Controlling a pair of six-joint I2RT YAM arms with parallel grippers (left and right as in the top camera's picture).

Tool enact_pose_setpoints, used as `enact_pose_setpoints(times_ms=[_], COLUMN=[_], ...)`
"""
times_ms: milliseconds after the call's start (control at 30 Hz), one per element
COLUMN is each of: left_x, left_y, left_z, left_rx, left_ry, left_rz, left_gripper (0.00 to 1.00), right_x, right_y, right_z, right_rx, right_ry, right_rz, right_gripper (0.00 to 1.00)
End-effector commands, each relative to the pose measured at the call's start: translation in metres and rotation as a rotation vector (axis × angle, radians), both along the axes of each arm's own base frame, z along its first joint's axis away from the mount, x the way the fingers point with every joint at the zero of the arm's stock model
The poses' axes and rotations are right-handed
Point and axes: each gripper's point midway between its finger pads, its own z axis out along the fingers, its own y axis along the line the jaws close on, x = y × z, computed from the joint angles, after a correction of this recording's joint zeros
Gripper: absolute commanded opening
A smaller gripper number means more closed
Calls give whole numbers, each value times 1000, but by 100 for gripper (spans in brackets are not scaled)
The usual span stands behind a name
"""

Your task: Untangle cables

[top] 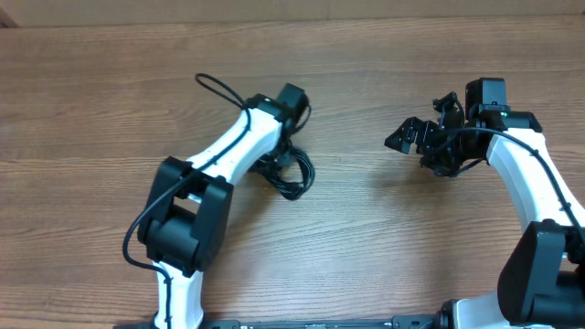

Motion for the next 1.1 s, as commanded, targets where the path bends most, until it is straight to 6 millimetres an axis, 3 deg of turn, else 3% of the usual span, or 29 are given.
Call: enact_pose_setpoints(times_ms=[0,333,533,800,867,933,1067], left_x=[-2,-11,-10,-12,-12,-10,-4], left_y=[17,1,-5,-9,-9,-10,-17], left_z=[-11,-13,-11,-11,-11,-12,-9], left_rx=[-13,-369,-422,-420,-419,-423,-503], left_ry=[63,203,209,212,211,201,192], left_rz=[-8,-8,-1,3,17,57,92], left_gripper=[32,49,34,31,38,52,59], right_x=[0,0,0,0,0,0,0], right_y=[-2,-2,-2,-2,-2,-2,-2], right_z=[-1,-1,-1,-1,-1,-1,-1], right_rx=[-4,-4,-4,-4,-4,-4,-4], right_ry=[-1,-1,-1,-1,-1,-1,-1], right_rz=[-6,-5,-5,-6,-6,-6,-5], right_gripper=[100,100,100,100,100,100,100])
